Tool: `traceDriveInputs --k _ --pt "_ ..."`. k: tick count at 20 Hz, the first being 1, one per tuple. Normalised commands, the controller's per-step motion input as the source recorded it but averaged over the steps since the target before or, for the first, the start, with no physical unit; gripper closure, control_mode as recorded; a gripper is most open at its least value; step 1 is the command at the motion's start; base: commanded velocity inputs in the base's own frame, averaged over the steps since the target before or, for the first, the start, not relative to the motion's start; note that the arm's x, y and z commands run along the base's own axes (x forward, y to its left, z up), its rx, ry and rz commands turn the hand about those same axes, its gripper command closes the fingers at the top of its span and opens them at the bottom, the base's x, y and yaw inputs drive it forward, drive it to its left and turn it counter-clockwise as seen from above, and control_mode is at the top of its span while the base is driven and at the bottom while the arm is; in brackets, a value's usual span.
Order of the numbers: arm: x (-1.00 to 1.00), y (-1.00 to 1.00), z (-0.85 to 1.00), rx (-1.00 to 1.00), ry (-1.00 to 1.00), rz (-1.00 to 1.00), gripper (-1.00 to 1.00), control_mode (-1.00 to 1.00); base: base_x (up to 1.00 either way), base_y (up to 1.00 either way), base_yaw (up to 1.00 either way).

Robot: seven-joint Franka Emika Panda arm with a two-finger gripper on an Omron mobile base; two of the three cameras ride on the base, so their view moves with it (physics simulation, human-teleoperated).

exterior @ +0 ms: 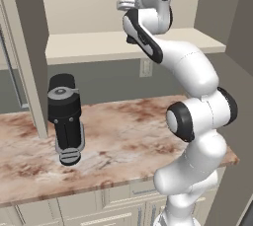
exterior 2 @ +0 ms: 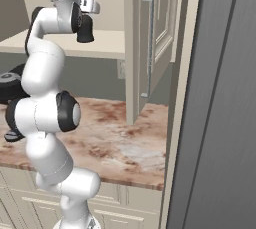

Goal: Open the cabinet directly in front. Then move the liquor and the mug to the dining counter with the candle on it.

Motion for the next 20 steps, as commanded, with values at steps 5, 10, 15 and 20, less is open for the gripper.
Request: traceDriveInputs --k 5,10,15,20 --pt "0.17 0.00 0.00 0.00 0.00 0.00 -1.00 -1.00 0.00 0.00 0.00" --pt "0.19 0.00 0.00 0.00 0.00 0.00 -1.00 -1.00 0.00 0.00 0.00" --pt "0.20 0.00 0.00 0.00 0.00 0.00 -1.00 -1.00 0.00 0.00 0.00" --pt "0.07 0.00 0.00 0.00 0.00 0.00 1.00 -1.00 0.00 0.00 0.00"
